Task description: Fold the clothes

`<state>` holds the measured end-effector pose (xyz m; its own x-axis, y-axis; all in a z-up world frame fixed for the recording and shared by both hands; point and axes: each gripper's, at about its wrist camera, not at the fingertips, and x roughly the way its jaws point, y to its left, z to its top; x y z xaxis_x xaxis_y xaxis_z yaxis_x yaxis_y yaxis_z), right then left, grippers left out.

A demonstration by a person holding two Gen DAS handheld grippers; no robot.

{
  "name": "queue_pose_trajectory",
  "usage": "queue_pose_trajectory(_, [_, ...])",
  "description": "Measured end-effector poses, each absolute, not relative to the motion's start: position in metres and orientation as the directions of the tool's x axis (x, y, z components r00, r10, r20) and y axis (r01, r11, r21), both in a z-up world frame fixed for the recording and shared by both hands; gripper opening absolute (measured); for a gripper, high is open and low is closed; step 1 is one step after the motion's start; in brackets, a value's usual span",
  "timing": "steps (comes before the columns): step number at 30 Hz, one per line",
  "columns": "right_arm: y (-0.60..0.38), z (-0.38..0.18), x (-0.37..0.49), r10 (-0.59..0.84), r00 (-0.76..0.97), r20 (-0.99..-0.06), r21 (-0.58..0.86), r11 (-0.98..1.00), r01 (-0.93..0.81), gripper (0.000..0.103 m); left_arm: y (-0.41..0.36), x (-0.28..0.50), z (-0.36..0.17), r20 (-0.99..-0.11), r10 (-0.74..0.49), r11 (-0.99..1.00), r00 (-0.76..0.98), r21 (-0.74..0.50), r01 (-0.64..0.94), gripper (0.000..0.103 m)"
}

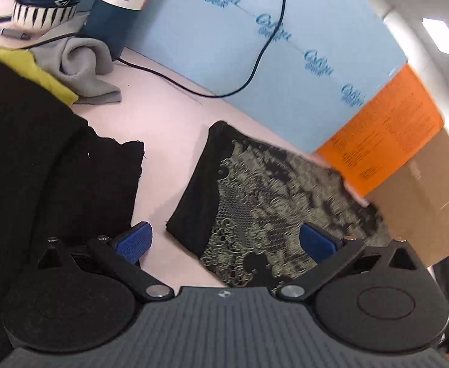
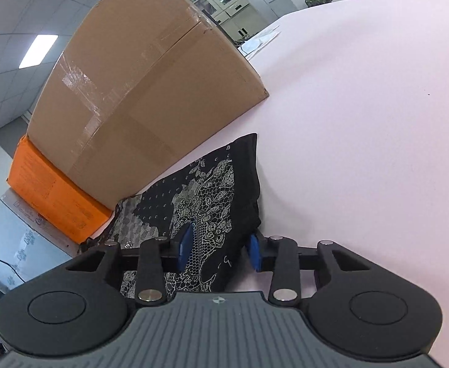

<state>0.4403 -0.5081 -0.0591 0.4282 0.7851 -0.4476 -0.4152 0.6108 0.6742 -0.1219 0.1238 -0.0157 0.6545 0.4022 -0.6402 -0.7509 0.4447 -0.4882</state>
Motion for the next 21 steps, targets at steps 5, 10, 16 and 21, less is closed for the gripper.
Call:
queue_pose_trajectory(5, [-0.511, -0.06, 0.442, 0.791, 0.427, -0.438, 0.686, 0.602, -0.409, 0.035, 0.137, -0.102, -0.02, -0.664, 0.439, 0.51, 0.605, -0.37, -0.776, 0.103])
queue_pose_trajectory(10, [-0.515, -0.067, 0.44, 0.799, 0.429, -0.422, 0.699, 0.588, -0.407, 0.035, 0.145, -0.078, -0.026, -0.65, 0.498, 0.556, 0.573, -0.268, -0.787, 0.103])
queue_pose_trajectory(16, [-0.502, -0.066, 0.434, 0.755, 0.456, -0.471, 0.621, 0.651, -0.437, 0.007, 0.126, -0.052, -0.034, -0.609, 0.633, 0.568, 0.478, -0.053, -0.821, 0.049])
queue_pose_trajectory(21, [-0.497, -0.058, 0.419, 0.71, 0.484, -0.512, 0.525, 0.704, -0.478, 0.005, 0.125, -0.046, -0.027, -0.618, 0.637, 0.556, 0.461, -0.047, -0.83, 0.003])
